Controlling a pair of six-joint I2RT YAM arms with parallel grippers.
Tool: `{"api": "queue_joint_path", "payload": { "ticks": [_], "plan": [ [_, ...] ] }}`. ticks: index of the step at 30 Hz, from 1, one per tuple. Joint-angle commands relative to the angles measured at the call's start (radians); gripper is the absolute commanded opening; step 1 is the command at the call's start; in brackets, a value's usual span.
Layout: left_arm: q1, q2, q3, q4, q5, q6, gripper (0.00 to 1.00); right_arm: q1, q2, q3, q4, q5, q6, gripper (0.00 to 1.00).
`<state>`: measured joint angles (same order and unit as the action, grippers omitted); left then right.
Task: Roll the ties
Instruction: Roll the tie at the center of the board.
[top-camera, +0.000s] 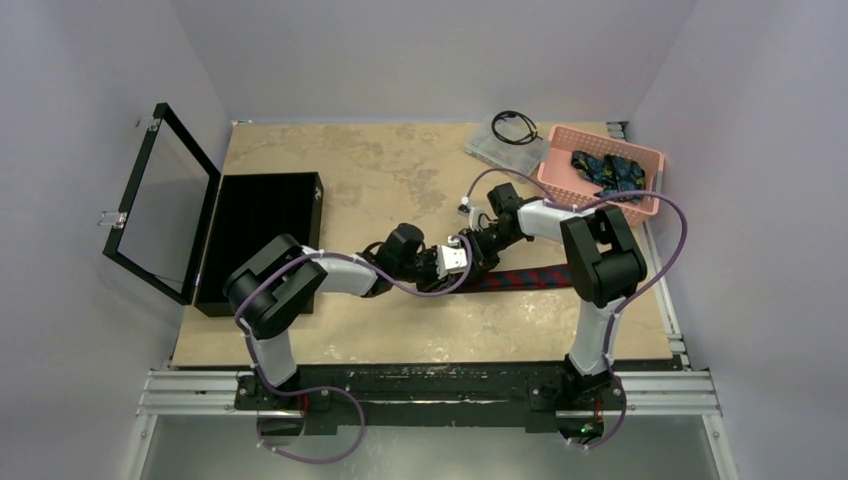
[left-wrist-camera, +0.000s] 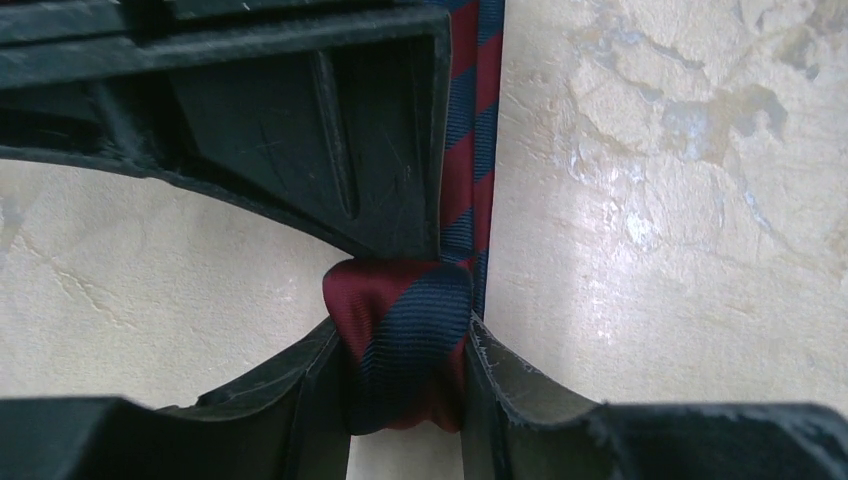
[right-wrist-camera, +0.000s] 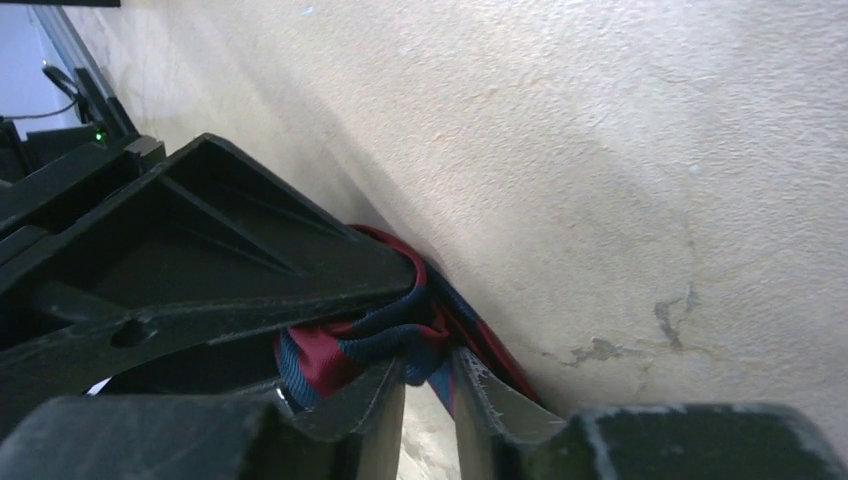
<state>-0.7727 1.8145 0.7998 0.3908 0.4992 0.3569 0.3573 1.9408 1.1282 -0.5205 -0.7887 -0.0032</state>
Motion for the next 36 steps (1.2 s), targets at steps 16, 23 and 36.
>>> {"api": "queue_joint_path", "payload": {
  "ticks": [16, 23, 36],
  "plan": [
    [-0.041, 0.009, 0.071, -0.283, -0.155, 0.136, 0.33, -0.049, -0.13, 0.004, -0.067, -0.144, 0.065, 0.5],
    [-0.043, 0.021, 0.099, -0.317, -0.149, 0.149, 0.34, -0.039, -0.057, 0.007, -0.018, -0.142, 0.082, 0.41],
    [-0.038, -0.016, 0.065, -0.279, -0.081, 0.125, 0.55, -0.064, -0.022, -0.016, -0.066, -0.023, 0.009, 0.0]
  ]
}}
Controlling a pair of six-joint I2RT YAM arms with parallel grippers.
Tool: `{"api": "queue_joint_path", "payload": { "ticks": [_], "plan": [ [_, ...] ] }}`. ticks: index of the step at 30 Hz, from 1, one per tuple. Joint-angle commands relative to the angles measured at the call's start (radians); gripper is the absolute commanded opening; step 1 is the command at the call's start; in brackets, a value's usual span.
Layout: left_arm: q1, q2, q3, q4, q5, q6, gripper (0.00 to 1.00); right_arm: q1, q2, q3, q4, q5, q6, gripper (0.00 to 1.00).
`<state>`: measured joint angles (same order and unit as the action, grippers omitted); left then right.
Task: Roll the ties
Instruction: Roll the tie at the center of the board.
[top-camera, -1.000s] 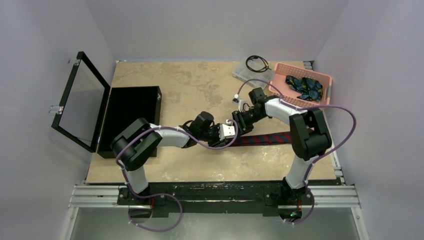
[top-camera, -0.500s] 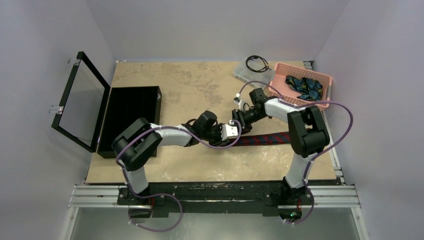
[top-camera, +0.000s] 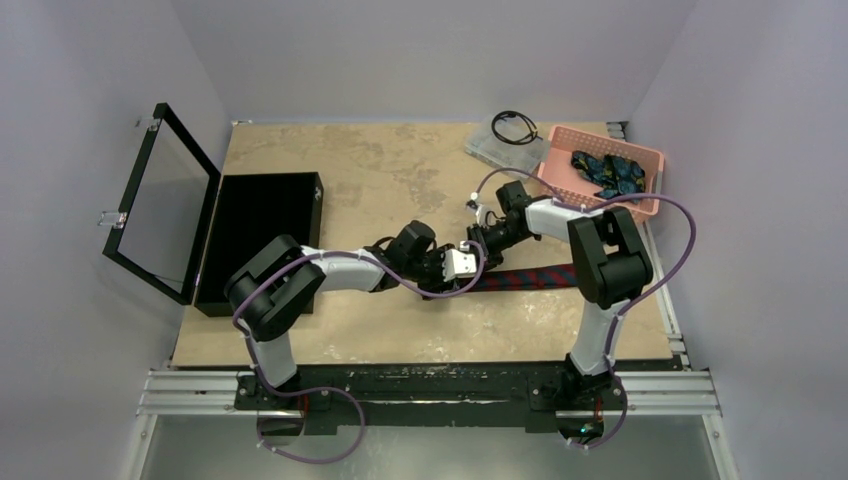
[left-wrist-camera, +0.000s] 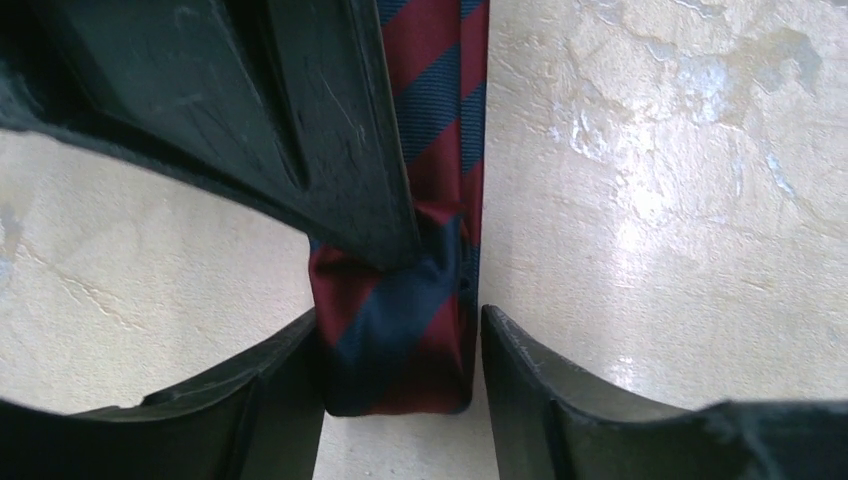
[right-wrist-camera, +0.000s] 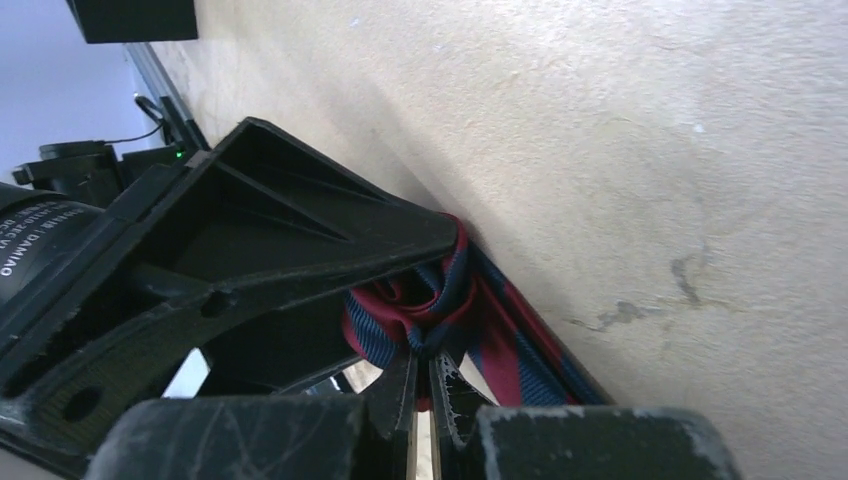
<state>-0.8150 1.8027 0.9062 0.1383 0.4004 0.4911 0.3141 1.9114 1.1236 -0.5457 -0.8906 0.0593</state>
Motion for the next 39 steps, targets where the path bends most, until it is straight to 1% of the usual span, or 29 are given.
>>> {"api": "queue_joint_path", "payload": {
  "ticks": [1, 5, 7, 11, 15, 19, 20, 22, 24, 26, 30, 33, 36, 39],
  "plan": [
    [0.01, -0.017, -0.056, 0.001, 0.031, -0.023, 0.58, -0.029, 0.015, -0.017, -0.058, 0.095, -0.084, 0.0],
    [0.03, -0.064, -0.114, 0.148, 0.069, -0.081, 0.66, -0.04, 0.035, -0.031, -0.072, 0.18, -0.104, 0.0],
    [0.032, -0.072, -0.128, 0.206, 0.071, -0.107, 0.68, -0.039, 0.049, -0.025, -0.077, 0.218, -0.103, 0.0],
    [0.034, -0.054, -0.162, 0.305, 0.088, -0.111, 0.69, -0.037, 0.076, -0.009, -0.095, 0.275, -0.121, 0.0],
    [0.042, -0.018, -0.165, 0.362, 0.109, -0.179, 0.7, -0.031, 0.067, -0.02, -0.084, 0.305, -0.13, 0.0],
    [0.042, -0.002, -0.142, 0.383, 0.213, -0.306, 0.69, -0.026, 0.052, -0.031, -0.056, 0.312, -0.113, 0.0],
    [0.038, -0.002, -0.14, 0.395, 0.218, -0.339, 0.69, -0.024, 0.053, -0.027, -0.06, 0.31, -0.114, 0.0],
    [0.02, 0.002, -0.128, 0.4, 0.177, -0.36, 0.71, -0.022, 0.052, -0.025, -0.064, 0.303, -0.117, 0.0],
    [0.002, 0.023, -0.089, 0.342, 0.098, -0.313, 0.71, -0.019, 0.041, -0.027, -0.056, 0.301, -0.117, 0.0],
    [-0.004, 0.052, -0.056, 0.308, 0.029, -0.265, 0.68, -0.012, 0.035, -0.022, -0.048, 0.288, -0.118, 0.0],
    [-0.002, 0.066, -0.036, 0.242, -0.049, -0.188, 0.6, 0.016, 0.045, 0.003, -0.03, 0.262, -0.112, 0.0],
    [0.009, 0.034, -0.087, 0.21, -0.062, -0.133, 0.5, 0.037, 0.071, 0.035, -0.017, 0.241, -0.1, 0.0],
    [0.021, 0.001, -0.128, 0.173, -0.058, -0.111, 0.4, 0.05, 0.092, 0.073, -0.01, 0.231, -0.098, 0.0],
    [0.03, -0.013, -0.167, 0.17, -0.044, -0.099, 0.34, 0.051, 0.081, 0.103, -0.049, 0.203, -0.108, 0.0]
  ]
}}
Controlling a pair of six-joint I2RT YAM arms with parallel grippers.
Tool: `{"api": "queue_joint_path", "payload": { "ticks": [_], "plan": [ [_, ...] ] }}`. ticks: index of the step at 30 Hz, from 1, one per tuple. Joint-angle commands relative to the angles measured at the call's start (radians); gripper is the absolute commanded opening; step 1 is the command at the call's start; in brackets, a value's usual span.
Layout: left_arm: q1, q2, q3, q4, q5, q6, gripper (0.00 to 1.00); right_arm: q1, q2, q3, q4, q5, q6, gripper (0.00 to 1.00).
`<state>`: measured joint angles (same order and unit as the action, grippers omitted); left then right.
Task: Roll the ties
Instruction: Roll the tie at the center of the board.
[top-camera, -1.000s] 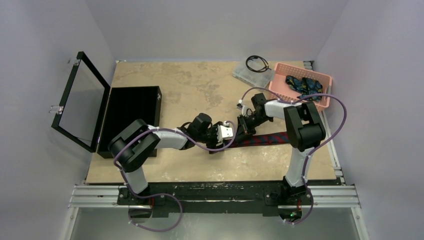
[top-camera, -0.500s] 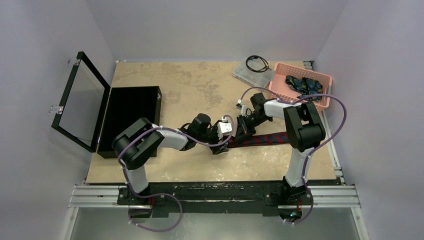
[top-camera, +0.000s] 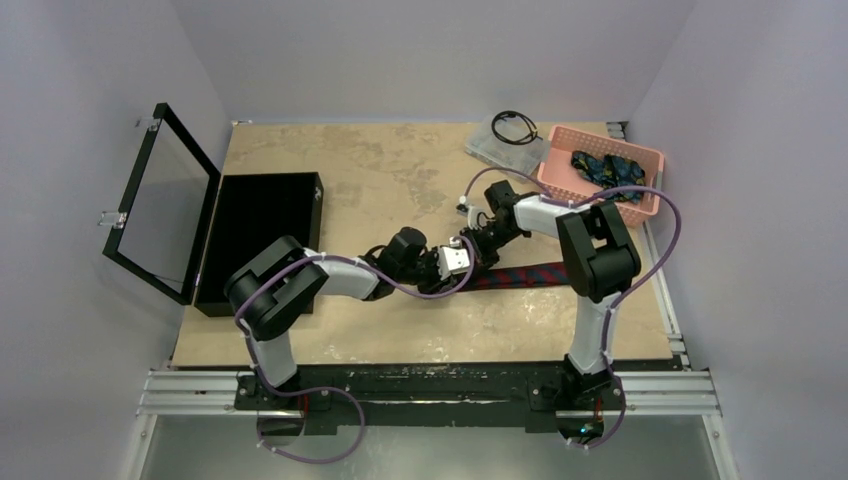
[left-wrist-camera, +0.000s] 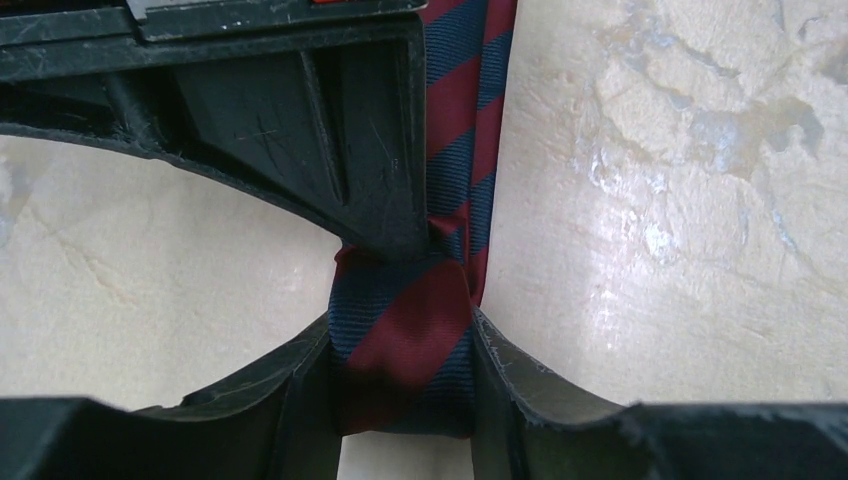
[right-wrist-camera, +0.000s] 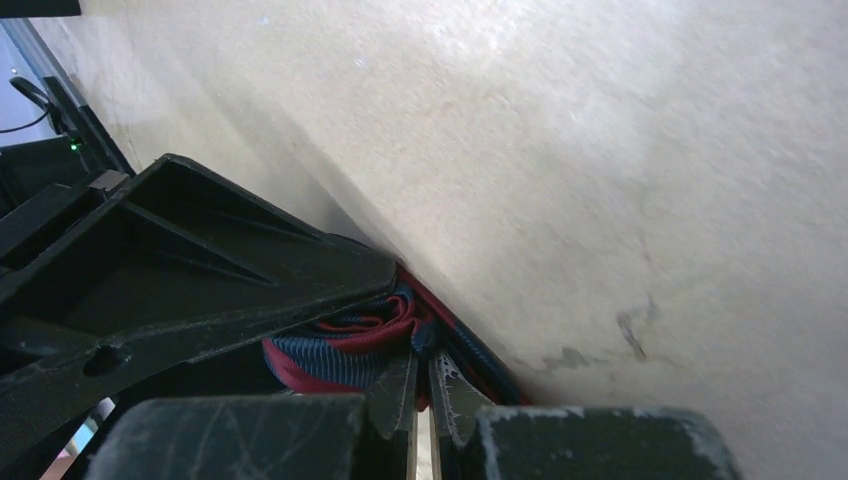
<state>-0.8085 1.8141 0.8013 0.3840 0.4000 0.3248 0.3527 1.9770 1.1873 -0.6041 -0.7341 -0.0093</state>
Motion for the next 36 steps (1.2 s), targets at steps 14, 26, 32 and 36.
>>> {"api": "queue_joint_path", "payload": {
  "ticks": [14, 26, 32, 36],
  "plan": [
    [0.029, -0.031, -0.079, -0.039, 0.008, 0.085, 0.51, 0.013, -0.015, -0.039, -0.001, 0.056, 0.0, 0.0],
    [0.114, -0.085, -0.128, 0.035, 0.179, 0.052, 0.56, 0.013, 0.024, -0.032, 0.036, 0.124, -0.008, 0.0],
    [0.09, -0.089, -0.119, 0.071, 0.234, 0.061, 0.66, 0.019, -0.005, -0.024, 0.038, 0.13, -0.015, 0.0],
    [0.059, -0.047, -0.043, 0.047, 0.16, 0.042, 0.67, 0.026, -0.008, -0.032, 0.055, 0.127, -0.014, 0.0]
  ]
}}
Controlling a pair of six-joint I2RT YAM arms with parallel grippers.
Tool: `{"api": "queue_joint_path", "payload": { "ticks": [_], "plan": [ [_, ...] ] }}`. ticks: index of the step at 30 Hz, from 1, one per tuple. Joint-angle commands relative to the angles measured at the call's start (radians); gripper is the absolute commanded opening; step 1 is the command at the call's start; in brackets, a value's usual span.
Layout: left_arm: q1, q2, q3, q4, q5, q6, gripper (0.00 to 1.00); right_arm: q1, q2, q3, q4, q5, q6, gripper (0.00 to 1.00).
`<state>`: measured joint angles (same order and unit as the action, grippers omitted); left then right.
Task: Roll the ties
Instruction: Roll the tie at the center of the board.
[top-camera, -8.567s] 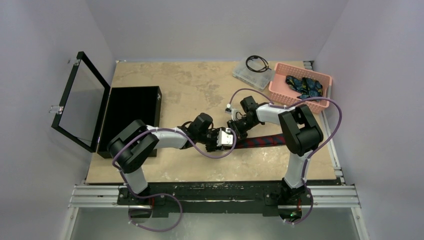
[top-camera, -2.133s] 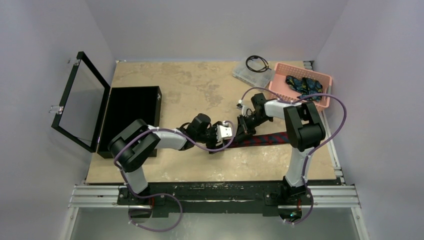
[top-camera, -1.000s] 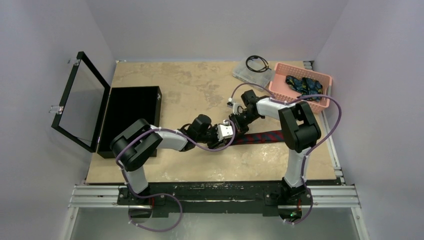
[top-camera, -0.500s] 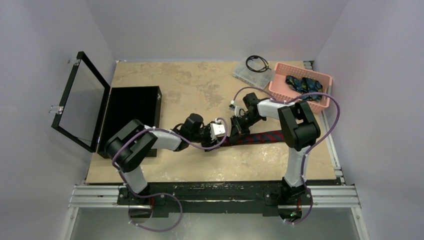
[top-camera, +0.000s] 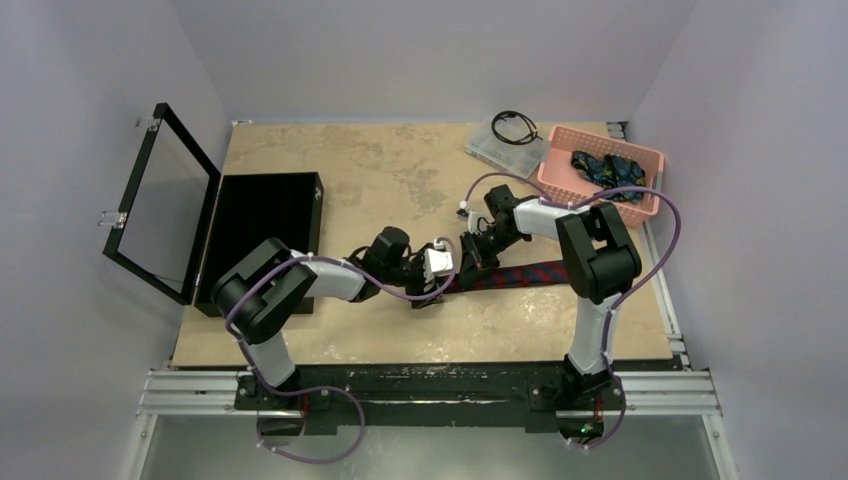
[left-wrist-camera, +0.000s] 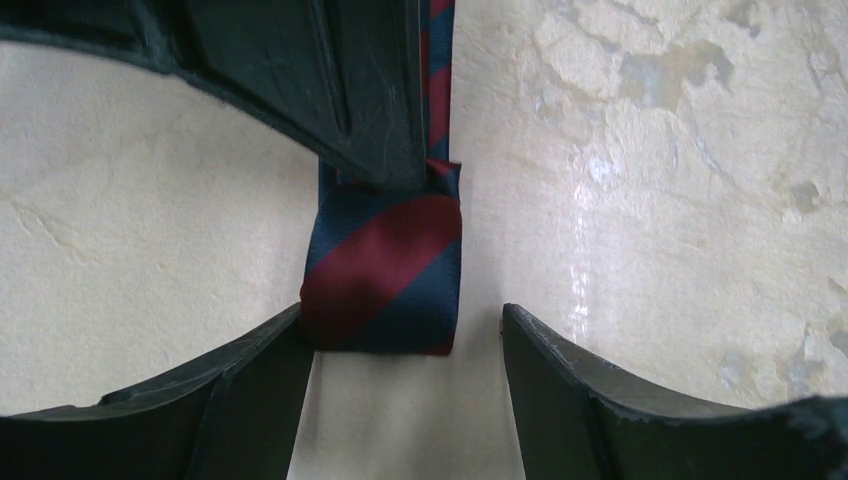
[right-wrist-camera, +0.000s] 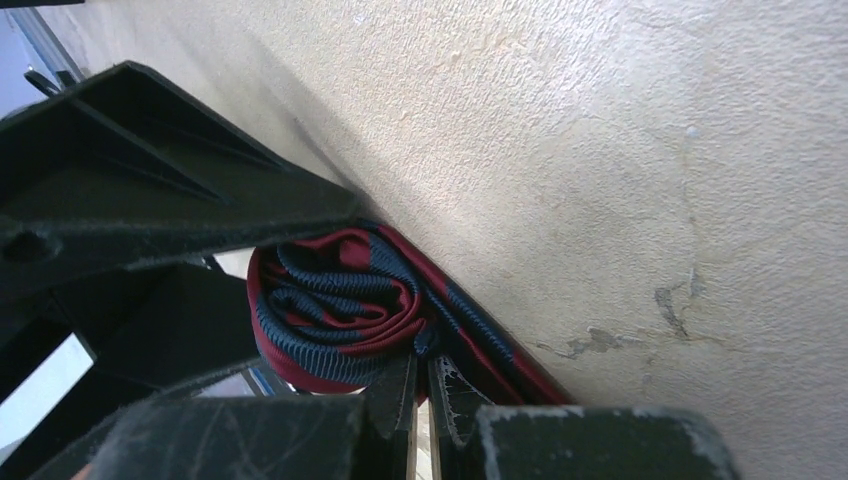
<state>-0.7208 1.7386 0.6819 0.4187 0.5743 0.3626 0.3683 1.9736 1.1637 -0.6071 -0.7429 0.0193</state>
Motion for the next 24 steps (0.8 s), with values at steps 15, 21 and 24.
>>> {"api": "queue_joint_path", "payload": {
  "ticks": [15, 21, 24],
  "plan": [
    [-0.046, 0.074, 0.065, -0.038, -0.087, 0.05, 0.38, 0.026, -0.059, 0.043, 0.022, 0.131, -0.052, 0.0],
    [-0.041, 0.058, 0.052, -0.031, -0.066, 0.028, 0.44, 0.026, 0.008, 0.009, 0.072, 0.159, -0.053, 0.0],
    [-0.008, 0.023, 0.005, 0.047, -0.045, -0.042, 0.54, 0.025, 0.031, 0.004, 0.076, 0.179, -0.064, 0.0]
  ]
}}
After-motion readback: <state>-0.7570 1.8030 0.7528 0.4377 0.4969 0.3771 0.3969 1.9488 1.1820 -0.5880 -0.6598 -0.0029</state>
